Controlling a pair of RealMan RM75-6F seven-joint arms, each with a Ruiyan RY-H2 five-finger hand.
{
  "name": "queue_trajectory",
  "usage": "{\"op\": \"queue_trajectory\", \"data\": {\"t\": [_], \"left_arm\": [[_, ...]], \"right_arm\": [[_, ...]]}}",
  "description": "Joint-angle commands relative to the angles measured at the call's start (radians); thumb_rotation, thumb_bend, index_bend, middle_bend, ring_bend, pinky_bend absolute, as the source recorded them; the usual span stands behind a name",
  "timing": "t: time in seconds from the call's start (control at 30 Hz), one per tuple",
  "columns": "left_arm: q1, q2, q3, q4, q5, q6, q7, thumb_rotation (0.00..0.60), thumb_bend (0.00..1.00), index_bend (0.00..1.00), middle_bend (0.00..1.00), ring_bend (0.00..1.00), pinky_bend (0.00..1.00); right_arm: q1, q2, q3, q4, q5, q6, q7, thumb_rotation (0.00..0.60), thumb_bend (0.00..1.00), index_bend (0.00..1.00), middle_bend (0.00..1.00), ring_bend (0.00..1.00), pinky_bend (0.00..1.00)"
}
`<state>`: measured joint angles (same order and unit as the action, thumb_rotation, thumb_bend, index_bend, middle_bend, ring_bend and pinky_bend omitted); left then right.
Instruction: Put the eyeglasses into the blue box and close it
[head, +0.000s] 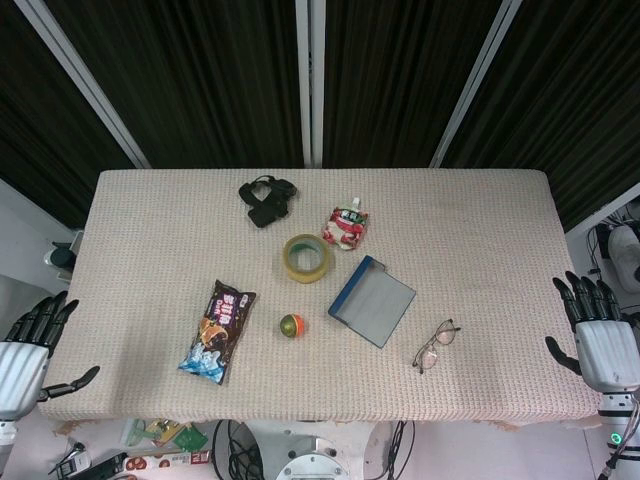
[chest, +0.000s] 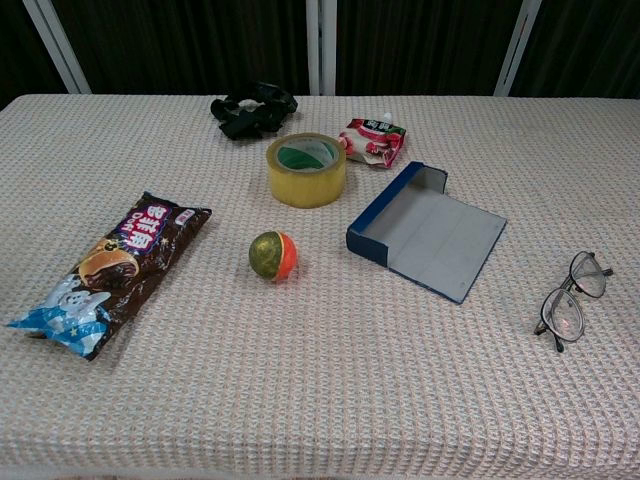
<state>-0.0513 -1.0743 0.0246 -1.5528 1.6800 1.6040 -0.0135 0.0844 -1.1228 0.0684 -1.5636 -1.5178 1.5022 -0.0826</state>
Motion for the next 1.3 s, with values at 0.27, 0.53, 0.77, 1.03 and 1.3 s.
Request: {"op": "queue_trajectory", "data": {"t": [0.27, 0.53, 0.77, 1.03, 1.3], "left_arm": [[0.007, -0.003, 0.006, 0.016, -0.001, 0.003, -0.016, 0.379, 0.15, 0.03, 0.02, 0.06, 0.19], [0.006, 0.003, 0.001, 0.017, -0.010, 0.001, -0.025, 0.381, 0.15, 0.03, 0.02, 0.06, 0.19], [0.001, -0.013, -0.001, 0.031, -0.022, -0.016, -0.025, 0.381, 0.15, 0.03, 0.02, 0.06, 0.19], [0.009, -0.020, 0.003, 0.040, -0.030, -0.016, -0.029, 0.381, 0.15, 0.03, 0.02, 0.06, 0.19], [0.014, -0.016, 0.005, 0.048, -0.035, -0.015, -0.039, 0.383, 0.15, 0.03, 0.02, 0.06, 0.19]], "right_arm": [[0.023, -0.014, -0.018, -0.018, -0.032, -0.035, -0.066, 0.600, 0.18, 0.00, 0.00, 0.00, 0.00], [0.082, -0.057, -0.059, -0.032, -0.118, -0.122, -0.161, 0.600, 0.18, 0.00, 0.00, 0.00, 0.00], [0.183, -0.085, -0.064, -0.071, -0.093, -0.323, -0.360, 0.600, 0.18, 0.00, 0.00, 0.00, 0.00], [0.311, -0.115, -0.049, -0.058, -0.035, -0.532, -0.470, 0.600, 0.18, 0.12, 0.00, 0.00, 0.00], [0.393, -0.144, -0.060, 0.013, -0.036, -0.633, -0.371, 0.600, 0.18, 0.18, 0.00, 0.00, 0.00]]}}
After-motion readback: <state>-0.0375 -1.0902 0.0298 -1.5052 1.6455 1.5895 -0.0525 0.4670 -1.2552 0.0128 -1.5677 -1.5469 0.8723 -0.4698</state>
